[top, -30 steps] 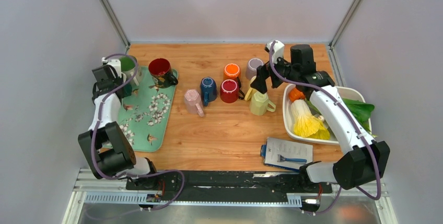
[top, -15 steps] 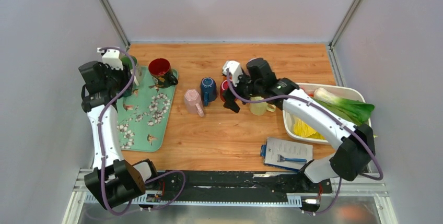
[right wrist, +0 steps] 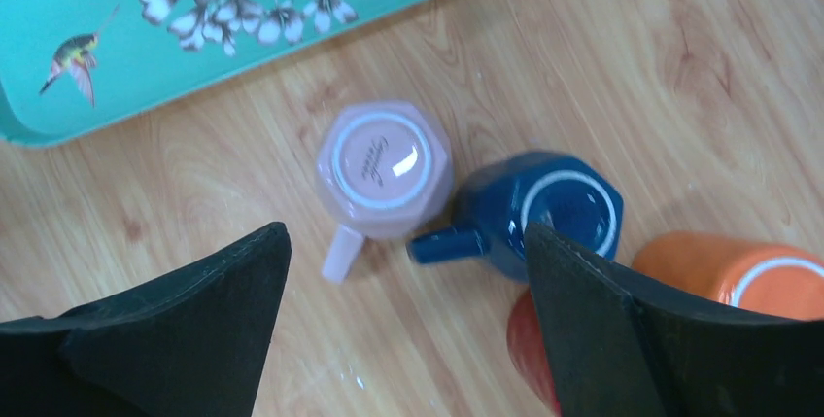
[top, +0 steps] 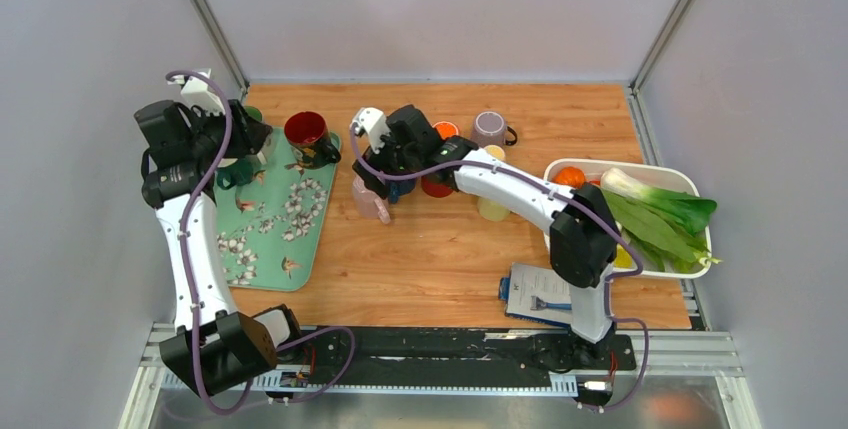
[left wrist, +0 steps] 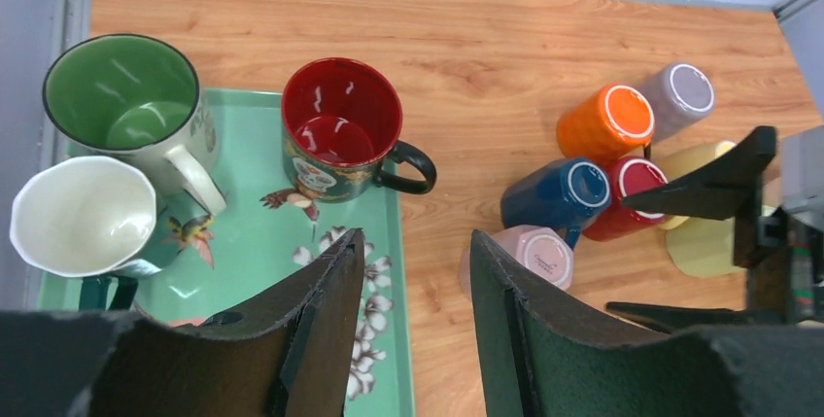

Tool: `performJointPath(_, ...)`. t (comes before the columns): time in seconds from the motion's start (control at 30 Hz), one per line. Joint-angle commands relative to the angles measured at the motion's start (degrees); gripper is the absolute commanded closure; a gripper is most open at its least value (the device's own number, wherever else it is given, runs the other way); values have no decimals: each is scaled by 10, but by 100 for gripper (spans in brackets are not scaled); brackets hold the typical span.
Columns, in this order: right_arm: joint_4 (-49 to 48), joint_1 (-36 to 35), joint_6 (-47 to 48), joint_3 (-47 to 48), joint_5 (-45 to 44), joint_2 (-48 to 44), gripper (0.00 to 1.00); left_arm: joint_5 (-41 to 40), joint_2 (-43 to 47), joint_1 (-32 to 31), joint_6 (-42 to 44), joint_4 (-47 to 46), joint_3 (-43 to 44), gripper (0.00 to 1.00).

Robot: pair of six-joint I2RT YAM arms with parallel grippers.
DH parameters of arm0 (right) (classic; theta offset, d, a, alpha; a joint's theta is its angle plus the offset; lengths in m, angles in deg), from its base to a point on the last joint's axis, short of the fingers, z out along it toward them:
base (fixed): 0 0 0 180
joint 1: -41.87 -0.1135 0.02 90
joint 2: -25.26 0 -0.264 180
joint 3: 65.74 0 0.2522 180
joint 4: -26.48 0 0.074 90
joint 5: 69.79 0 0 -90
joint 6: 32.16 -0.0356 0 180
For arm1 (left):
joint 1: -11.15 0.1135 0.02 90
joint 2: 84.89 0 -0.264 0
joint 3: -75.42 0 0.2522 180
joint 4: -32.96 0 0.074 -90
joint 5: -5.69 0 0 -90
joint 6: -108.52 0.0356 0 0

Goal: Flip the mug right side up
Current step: Turn over the cup at the center of the board.

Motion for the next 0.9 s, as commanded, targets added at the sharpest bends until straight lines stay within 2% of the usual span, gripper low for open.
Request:
performJointPath(0.0, -24, -21, -23, 71, -63, 41, 9, 25, 6, -4, -15, 24, 30, 48)
performJointPath(0.13, -12, -23, -53, 85, -115, 67, 12, 27, 22, -4, 1, 37, 22, 48)
performJointPath(0.4, -18, -41, -67, 15, -138, 28, 12, 34, 28, -5, 9, 62, 23, 49)
performJointPath(0.63, -12, -46, -95, -32, -107, 13, 19, 27, 32, -17, 34, 75, 29, 51)
performJointPath(0.87, -10, -47, -112, -30, -86, 42, 28, 26, 41, -24, 69, 105, 26, 52)
